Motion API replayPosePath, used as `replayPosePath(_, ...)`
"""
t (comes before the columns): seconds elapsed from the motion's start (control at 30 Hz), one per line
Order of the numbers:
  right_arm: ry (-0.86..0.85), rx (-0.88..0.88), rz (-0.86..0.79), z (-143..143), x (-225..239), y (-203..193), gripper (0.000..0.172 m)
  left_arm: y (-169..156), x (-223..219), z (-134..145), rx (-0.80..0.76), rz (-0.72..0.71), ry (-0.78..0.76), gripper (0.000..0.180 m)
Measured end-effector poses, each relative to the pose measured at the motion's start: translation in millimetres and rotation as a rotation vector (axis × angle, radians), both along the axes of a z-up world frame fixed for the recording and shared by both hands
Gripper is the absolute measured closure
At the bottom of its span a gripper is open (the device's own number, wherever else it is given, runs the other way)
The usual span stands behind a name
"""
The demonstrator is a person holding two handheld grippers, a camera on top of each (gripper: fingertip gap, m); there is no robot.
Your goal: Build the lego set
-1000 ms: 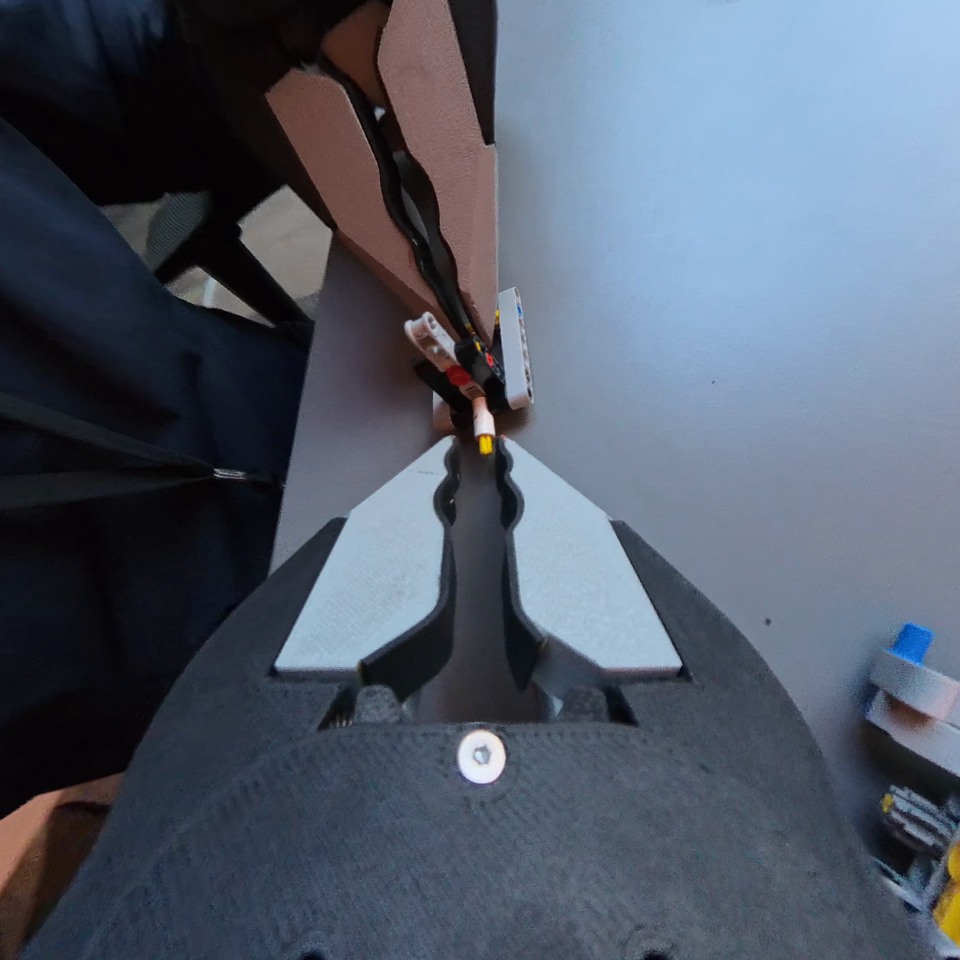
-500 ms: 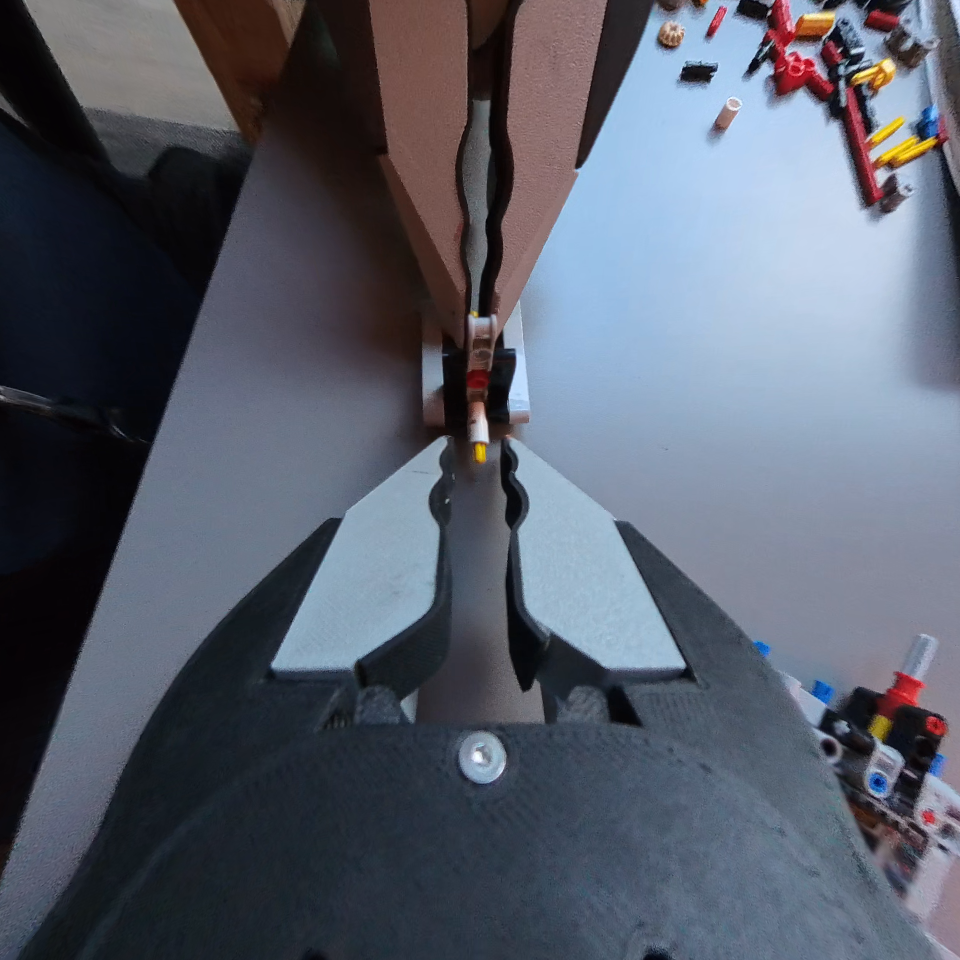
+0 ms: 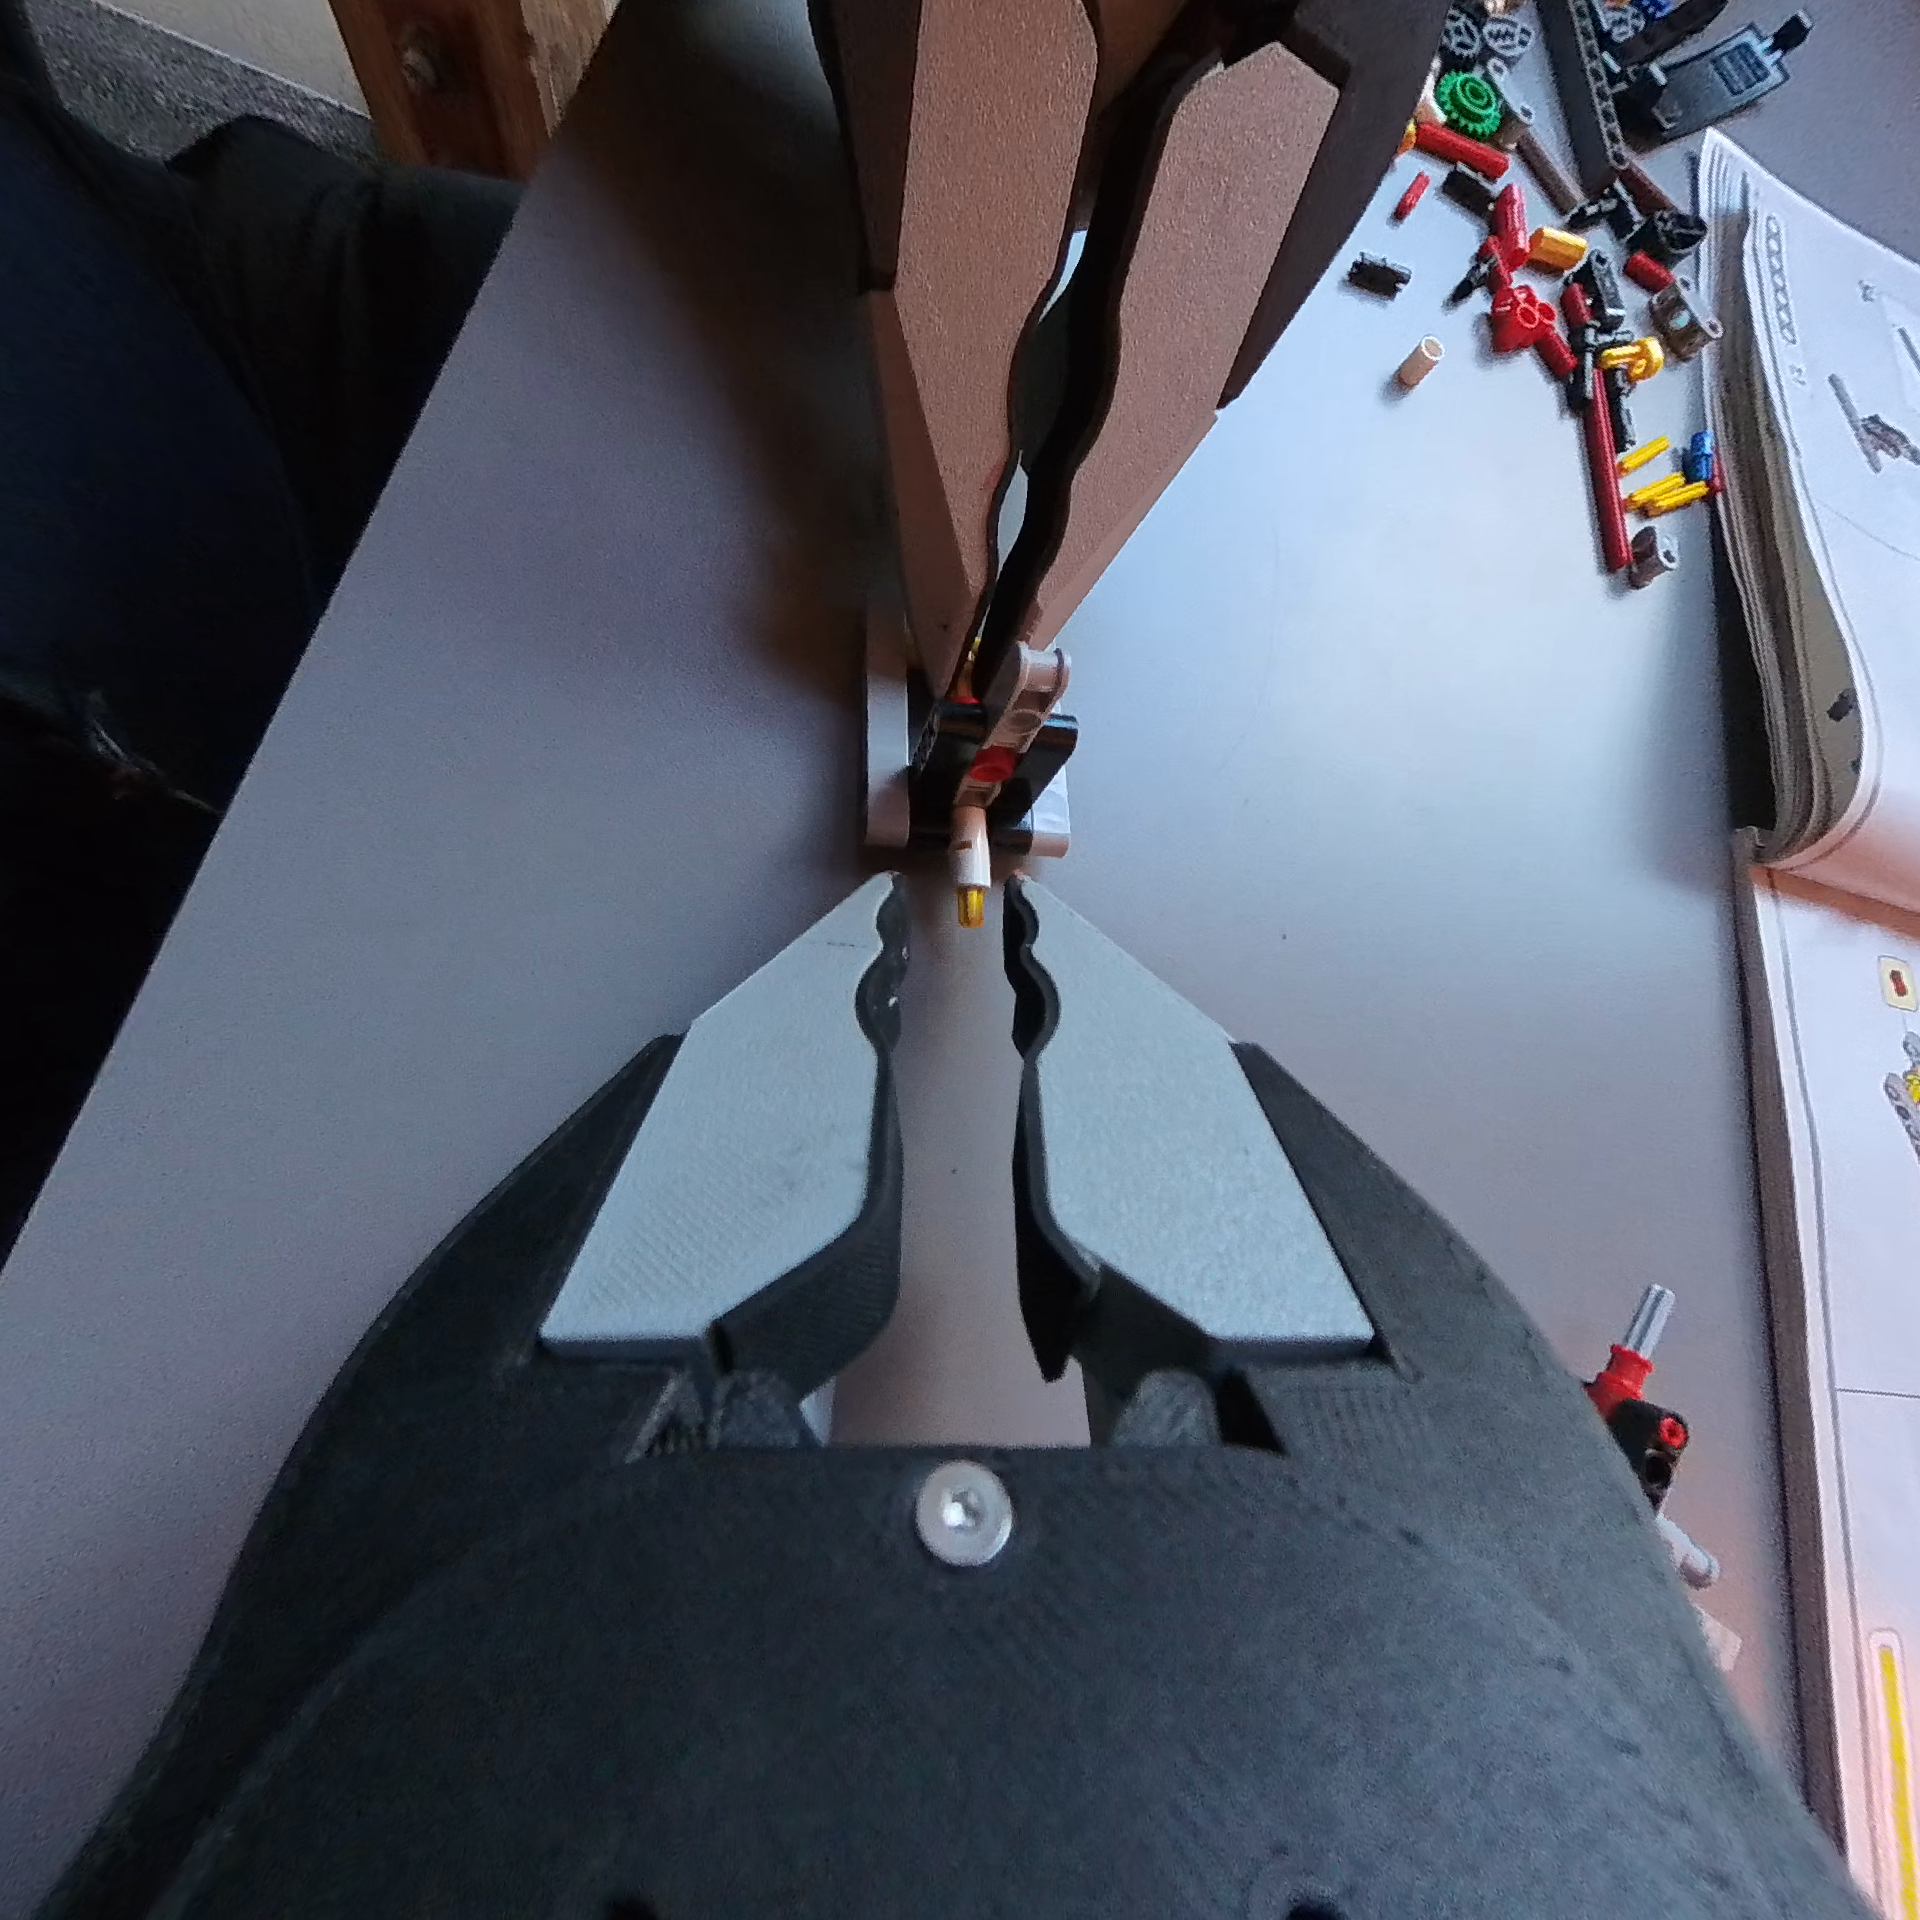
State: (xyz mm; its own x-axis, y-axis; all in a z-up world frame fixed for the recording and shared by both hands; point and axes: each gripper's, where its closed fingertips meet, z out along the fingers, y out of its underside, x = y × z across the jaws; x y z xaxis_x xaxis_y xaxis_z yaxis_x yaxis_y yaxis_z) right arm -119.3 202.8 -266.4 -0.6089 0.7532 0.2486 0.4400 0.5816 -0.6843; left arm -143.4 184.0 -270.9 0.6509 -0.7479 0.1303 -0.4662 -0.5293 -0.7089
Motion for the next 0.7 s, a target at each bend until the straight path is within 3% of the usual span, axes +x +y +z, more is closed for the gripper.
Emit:
replayPosePath(0.53,0.073,0.106,0.009,0.0,-5.2,1.0,0.169,-0.5,-0.5,-0.3,-0.003,0.001,0.005,0.179)
replayPosePath(0.7,0.022,0.005,-0.009,-0.2,-4.6,0.2,0.169,-0.6,-0.6,-0.3,0.006,-0.003,0.014,0.179)
